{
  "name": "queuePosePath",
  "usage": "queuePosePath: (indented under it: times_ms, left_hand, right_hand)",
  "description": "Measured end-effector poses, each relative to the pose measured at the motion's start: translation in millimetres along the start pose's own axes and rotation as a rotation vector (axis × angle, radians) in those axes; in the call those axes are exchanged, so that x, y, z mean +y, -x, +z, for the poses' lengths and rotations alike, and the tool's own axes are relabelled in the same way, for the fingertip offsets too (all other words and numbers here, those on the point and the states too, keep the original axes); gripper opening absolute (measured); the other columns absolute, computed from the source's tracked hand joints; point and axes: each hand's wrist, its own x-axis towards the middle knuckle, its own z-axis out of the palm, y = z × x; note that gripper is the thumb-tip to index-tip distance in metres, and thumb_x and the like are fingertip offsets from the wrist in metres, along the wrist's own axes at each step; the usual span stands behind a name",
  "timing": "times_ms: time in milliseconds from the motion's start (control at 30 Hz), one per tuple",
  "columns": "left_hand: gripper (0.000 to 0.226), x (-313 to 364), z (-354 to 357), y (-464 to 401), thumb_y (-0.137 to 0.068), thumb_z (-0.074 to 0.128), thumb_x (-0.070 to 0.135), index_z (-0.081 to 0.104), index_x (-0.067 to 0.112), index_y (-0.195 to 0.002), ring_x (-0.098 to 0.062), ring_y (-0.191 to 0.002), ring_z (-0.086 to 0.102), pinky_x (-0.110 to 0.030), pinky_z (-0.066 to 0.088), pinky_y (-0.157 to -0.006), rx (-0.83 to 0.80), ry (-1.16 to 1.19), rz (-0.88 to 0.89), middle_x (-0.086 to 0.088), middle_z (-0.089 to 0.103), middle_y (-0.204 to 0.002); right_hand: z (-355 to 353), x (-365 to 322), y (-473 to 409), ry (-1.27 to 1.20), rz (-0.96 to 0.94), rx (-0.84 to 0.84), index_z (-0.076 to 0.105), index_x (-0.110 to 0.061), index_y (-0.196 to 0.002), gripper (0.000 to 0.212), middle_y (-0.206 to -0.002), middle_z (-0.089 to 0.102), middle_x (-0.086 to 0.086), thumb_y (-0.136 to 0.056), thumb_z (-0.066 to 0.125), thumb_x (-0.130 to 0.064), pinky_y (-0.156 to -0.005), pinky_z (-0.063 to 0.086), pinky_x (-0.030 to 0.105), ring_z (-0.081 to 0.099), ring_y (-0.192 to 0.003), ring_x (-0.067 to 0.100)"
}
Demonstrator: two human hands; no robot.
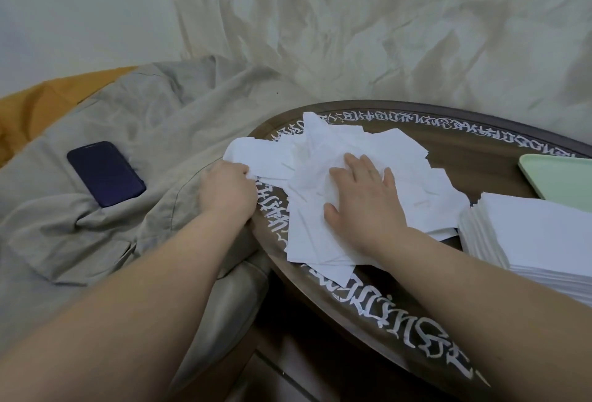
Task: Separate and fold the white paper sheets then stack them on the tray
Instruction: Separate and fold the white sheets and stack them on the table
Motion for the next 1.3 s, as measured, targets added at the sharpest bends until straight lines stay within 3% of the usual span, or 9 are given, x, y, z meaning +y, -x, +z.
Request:
queuePosePath:
  times_ms: [267, 567, 733, 800, 867, 1000, 1133, 1233, 1300]
  left_hand:
    - [0.031, 2.0, -3.3, 11.2, -0.096, 0.046, 0.008, 0.070, 0.010, -0.116, -0.034, -0.117, 0.046, -0.041, 0.041, -0.097, 0.072, -0.054, 0.132, -0.005, 0.055, -0.132]
    - [0.023, 64.3, -44.0, 60.0, -0.099, 0.053, 0.013, 0.074, 0.006, -0.105, -0.016, -0.106, 0.057, -0.006, 0.026, -0.081, 0.296, 0.506, 0.284, -0.002, 0.060, -0.112]
    - [0.019, 93.3, -61.2, 79.7, -0.095, 0.059, 0.014, 0.076, 0.009, -0.102, 0.005, -0.091, 0.049, 0.005, 0.028, -0.081, 0.418, 0.620, 0.427, 0.000, 0.062, -0.105]
    - [0.019, 96.1, -57.3, 91.5, -0.095, 0.059, 0.013, 0.075, 0.006, -0.104, -0.007, -0.094, 0.056, 0.000, 0.031, -0.085, 0.365, 0.555, 0.510, -0.006, 0.063, -0.108]
    - [0.026, 93.0, -45.8, 104.6, -0.099, 0.055, 0.018, 0.070, 0.007, -0.116, -0.018, -0.107, 0.060, -0.013, 0.034, -0.093, 0.130, 0.366, 0.557, -0.007, 0.059, -0.122]
    - [0.039, 76.4, -19.1, 120.8, -0.098, 0.053, 0.041, 0.062, 0.020, -0.130, -0.017, -0.132, 0.043, -0.032, 0.033, -0.111, -0.328, 0.016, 0.532, 0.004, 0.042, -0.145]
    - [0.028, 70.7, -19.1, 114.2, -0.098, 0.053, 0.033, 0.065, 0.023, -0.121, -0.018, -0.136, 0.040, -0.031, 0.030, -0.111, -0.313, 0.073, 0.435, 0.001, 0.040, -0.150]
    - [0.036, 67.3, -19.5, 104.5, -0.098, 0.053, 0.025, 0.055, 0.021, -0.133, -0.016, -0.139, 0.037, -0.027, 0.028, -0.109, -0.269, 0.073, 0.363, -0.002, 0.037, -0.152]
    - [0.045, 64.1, -16.7, 99.9, -0.096, 0.056, 0.026, 0.048, 0.020, -0.140, -0.015, -0.140, 0.035, -0.027, 0.028, -0.109, -0.256, 0.097, 0.317, -0.002, 0.037, -0.152]
  right_hand:
    - [-1.4, 2.4, 5.6, -0.021, -0.018, -0.010, 0.028, -0.020, -0.146, 0.055, -0.162, 0.004, 0.006, -0.096, 0.043, -0.039, -0.118, -0.001, 0.048, -0.003, -0.149, 0.026]
    - [-17.4, 18.3, 30.8, -0.069, 0.006, 0.005, 0.027, -0.021, -0.147, 0.056, -0.162, 0.004, 0.004, -0.097, 0.045, -0.039, -0.120, 0.004, 0.047, -0.004, -0.149, 0.025]
    - [-33.2, 32.7, 49.9, -0.222, 0.077, 0.129, 0.031, -0.019, -0.147, 0.056, -0.159, 0.017, 0.006, -0.096, 0.049, -0.032, -0.119, 0.015, 0.040, 0.012, -0.147, 0.022]
    - [-39.1, 36.2, 57.1, -0.377, 0.135, 0.196, 0.035, -0.016, -0.145, 0.051, -0.155, 0.027, 0.005, -0.097, 0.049, -0.024, -0.114, 0.020, 0.032, 0.022, -0.144, 0.018]
    - [-41.9, 39.0, 63.5, -0.524, 0.221, 0.207, 0.036, -0.017, -0.144, 0.046, -0.150, 0.035, 0.003, -0.099, 0.044, -0.021, -0.106, 0.028, 0.029, 0.033, -0.137, 0.017]
    - [-38.3, 45.5, 71.7, -0.654, 0.340, 0.121, 0.037, -0.018, -0.143, 0.043, -0.142, 0.048, 0.004, -0.101, 0.040, -0.028, -0.099, 0.038, 0.035, 0.049, -0.124, 0.024]
    - [-32.1, 51.1, 68.9, -0.710, 0.390, 0.070, 0.033, -0.017, -0.144, 0.050, -0.143, 0.047, 0.007, -0.098, 0.047, -0.031, -0.089, 0.036, 0.031, 0.050, -0.122, 0.027]
    - [-30.0, 52.9, 59.6, -0.755, 0.419, 0.114, 0.026, -0.016, -0.147, 0.061, -0.146, 0.041, 0.009, -0.094, 0.054, -0.030, -0.086, 0.034, 0.030, 0.046, -0.126, 0.027]
    - [-28.9, 52.5, 55.4, -0.705, 0.355, 0.115, 0.020, -0.017, -0.150, 0.077, -0.152, 0.029, 0.008, -0.088, 0.063, -0.030, -0.096, 0.034, 0.031, 0.035, -0.135, 0.025]
